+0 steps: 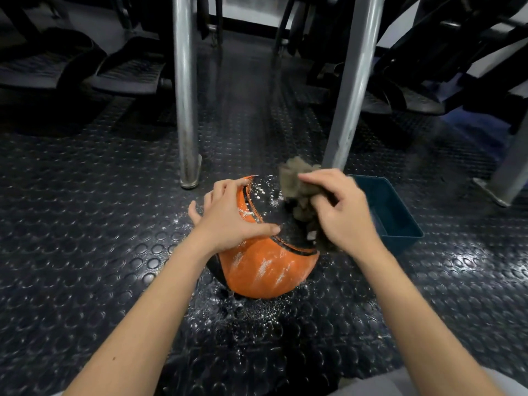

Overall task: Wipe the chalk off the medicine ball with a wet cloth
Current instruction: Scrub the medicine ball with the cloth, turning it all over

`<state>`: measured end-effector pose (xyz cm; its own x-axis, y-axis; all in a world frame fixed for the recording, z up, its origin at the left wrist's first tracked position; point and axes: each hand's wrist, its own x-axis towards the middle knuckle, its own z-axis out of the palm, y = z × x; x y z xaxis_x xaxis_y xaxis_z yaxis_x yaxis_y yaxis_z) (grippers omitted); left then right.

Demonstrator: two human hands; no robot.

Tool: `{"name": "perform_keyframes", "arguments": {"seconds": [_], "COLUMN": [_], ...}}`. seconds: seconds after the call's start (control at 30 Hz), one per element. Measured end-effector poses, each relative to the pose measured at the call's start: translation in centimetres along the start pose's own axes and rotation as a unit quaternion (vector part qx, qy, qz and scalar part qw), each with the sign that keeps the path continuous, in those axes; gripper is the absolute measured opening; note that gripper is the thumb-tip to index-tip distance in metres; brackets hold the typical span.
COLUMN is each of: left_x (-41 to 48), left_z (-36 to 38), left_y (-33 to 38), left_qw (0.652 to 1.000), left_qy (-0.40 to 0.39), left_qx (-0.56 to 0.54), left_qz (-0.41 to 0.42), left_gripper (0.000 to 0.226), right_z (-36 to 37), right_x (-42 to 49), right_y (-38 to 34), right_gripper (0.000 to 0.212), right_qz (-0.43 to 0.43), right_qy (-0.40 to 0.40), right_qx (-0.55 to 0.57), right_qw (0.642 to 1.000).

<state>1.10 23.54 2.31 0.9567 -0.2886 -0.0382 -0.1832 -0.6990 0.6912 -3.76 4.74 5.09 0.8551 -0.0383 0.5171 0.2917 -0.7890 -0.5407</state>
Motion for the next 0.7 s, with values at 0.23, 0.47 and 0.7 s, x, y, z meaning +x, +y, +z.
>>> {"name": "perform_keyframes", "arguments": {"seconds": [0.23,0.47,0.7], "left_x": [-0.2,-0.1,0.3], "left_z": [-0.2,-0.6,-0.7], "left_y": [0.4,0.2,-0.4], "left_qw": [0.999,0.999,0.999], "left_qy": [-0.035,-0.032,-0.008], "left_qx": [0.007,0.005,-0.015], "left_qz": [0.008,-0.011,-0.035], "left_gripper": [0.101,0.101,0.103], "right_z": [-0.9,0.9,-0.3], "right_x": [-1.0,-2.0,-1.2], "right_y": [3.3,0.6,2.1], "right_gripper": [0.041,0.037,0.034], "right_qz": [0.159,-0.046,0.102], "right_qy": [-0.022,-0.015,0.078], "right_qx": [-0.15,0.02,-0.062], "right_qw": [0.976,0.999,0.99]}}
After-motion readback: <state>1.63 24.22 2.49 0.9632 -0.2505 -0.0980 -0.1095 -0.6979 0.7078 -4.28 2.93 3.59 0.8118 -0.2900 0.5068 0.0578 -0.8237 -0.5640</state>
